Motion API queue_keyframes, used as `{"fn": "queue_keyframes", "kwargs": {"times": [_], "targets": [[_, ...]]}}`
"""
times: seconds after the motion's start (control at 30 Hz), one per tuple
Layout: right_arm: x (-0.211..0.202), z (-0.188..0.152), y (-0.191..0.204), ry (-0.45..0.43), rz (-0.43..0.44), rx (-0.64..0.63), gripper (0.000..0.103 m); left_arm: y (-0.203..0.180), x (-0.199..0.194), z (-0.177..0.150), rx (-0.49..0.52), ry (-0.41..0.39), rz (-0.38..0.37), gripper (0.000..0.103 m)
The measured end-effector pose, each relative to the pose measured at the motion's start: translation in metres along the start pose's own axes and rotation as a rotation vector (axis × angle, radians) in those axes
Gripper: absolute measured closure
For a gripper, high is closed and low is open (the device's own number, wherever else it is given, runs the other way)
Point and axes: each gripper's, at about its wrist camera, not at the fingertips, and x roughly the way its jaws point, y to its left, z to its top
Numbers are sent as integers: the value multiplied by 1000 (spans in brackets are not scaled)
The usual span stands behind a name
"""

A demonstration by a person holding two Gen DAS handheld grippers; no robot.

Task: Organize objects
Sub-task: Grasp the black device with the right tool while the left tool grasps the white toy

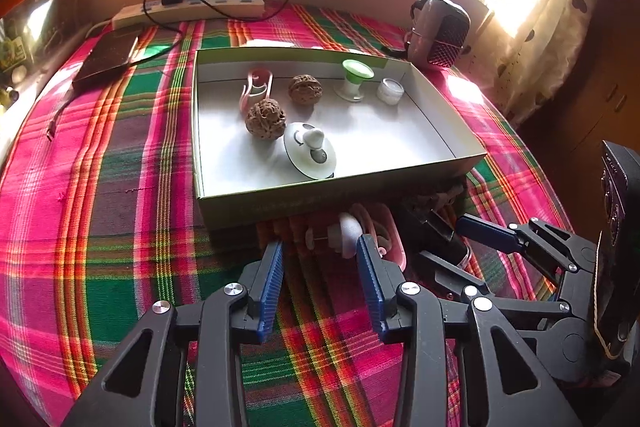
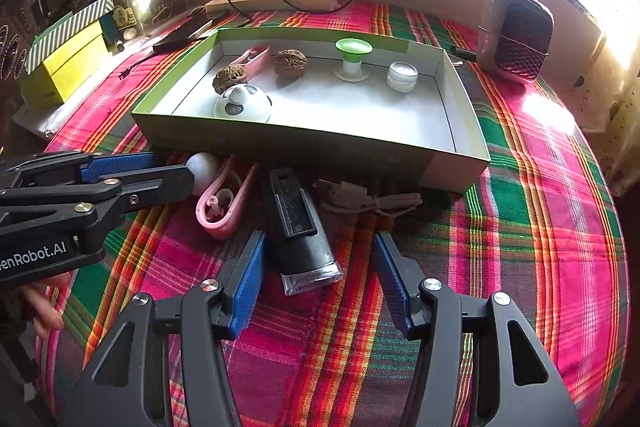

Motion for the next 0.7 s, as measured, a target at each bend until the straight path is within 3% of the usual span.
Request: {"fn": "queue_keyframes", "kwargs": {"times": [0.6, 0.7], "targets": [[3, 3, -5, -11, 46, -62, 48, -1, 9, 7, -21, 4, 42, 67], [3, 2, -5, -21, 55, -64, 55, -1, 10, 7, -30, 0, 50, 67]]}}
